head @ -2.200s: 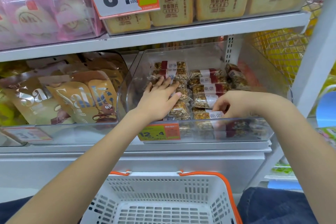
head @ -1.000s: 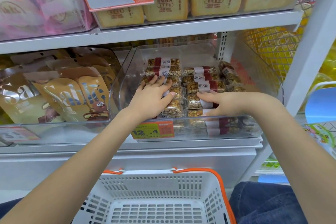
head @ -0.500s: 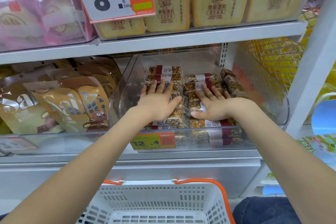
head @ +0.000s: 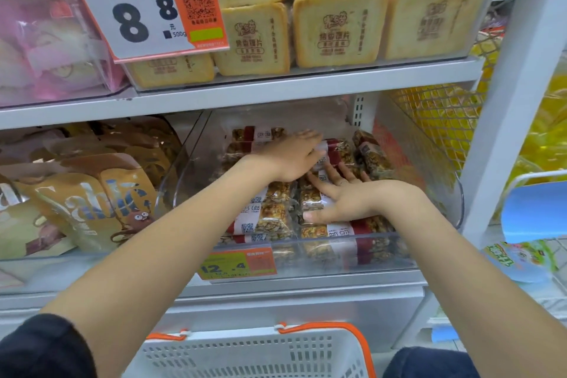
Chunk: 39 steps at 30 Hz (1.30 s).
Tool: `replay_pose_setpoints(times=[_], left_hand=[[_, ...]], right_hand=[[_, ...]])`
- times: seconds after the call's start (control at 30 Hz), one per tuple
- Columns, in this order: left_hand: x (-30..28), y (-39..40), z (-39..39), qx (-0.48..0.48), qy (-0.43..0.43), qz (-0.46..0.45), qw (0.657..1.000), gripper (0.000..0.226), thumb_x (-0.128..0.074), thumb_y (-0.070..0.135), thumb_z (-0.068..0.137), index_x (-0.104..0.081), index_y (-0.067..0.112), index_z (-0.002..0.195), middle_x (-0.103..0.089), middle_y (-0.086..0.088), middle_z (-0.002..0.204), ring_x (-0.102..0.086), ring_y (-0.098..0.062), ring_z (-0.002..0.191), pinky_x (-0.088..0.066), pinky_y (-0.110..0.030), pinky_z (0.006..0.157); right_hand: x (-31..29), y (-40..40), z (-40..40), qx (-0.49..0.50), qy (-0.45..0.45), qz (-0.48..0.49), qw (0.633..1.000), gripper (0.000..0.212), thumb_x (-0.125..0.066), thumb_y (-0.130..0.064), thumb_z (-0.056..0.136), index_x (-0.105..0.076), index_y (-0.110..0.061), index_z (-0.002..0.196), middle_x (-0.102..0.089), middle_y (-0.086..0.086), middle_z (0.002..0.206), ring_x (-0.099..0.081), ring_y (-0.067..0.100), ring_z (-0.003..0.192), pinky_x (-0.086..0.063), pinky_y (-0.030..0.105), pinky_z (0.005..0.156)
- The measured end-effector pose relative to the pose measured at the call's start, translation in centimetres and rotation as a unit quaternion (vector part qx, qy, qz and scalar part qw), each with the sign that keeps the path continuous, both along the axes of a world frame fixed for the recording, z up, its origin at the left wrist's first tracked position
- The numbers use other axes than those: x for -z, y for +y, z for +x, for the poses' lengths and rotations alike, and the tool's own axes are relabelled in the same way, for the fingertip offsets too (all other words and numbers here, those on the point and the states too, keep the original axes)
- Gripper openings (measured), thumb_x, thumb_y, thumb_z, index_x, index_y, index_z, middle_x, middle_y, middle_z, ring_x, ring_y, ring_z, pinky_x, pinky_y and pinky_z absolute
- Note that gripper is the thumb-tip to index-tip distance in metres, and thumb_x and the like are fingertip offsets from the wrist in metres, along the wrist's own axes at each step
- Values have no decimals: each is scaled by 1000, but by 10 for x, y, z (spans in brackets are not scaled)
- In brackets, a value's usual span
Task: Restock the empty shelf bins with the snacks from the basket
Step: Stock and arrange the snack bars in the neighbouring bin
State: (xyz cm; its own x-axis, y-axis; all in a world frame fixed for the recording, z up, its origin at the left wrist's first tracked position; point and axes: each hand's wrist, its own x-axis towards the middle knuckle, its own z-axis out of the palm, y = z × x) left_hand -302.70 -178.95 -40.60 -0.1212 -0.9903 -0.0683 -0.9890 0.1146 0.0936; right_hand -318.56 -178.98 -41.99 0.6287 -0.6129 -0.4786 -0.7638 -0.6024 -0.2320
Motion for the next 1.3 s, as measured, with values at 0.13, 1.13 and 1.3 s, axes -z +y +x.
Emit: replay_pose_setpoints(times=[0.13, 1.13, 1.3], left_hand=[[20, -15, -3, -8, -45, 36, 998, 57, -12, 46, 102, -14, 19, 152, -11, -1, 159, -7, -16, 146, 1, -33, 118], [10, 44, 36, -221, 3, 48, 974, 65, -6, 53, 98, 16, 18, 149, 24, -7, 155, 22, -21, 143, 9, -40, 117], [-3, 87, 31, -174, 90, -51, 979, 63, -17, 42, 102, 5, 8, 150, 12, -9, 158, 15, -18, 145, 3, -36, 117]], right_hand=[[-18, -7, -32, 58, -105, 43, 992, 100, -54, -67, 80, 8, -33, 151, 3, -8, 159, -3, 12, 146, -10, 30, 116], [16, -5, -18, 48, -61, -112, 991, 62, -17, -63, 94, 2, -42, 149, 12, -10, 158, 12, 12, 146, 8, 46, 115], [-5, 22, -25, 30, -162, -118, 979, 59, -27, -57, 95, -2, -46, 148, 5, -9, 159, 9, 11, 146, 2, 49, 117]])
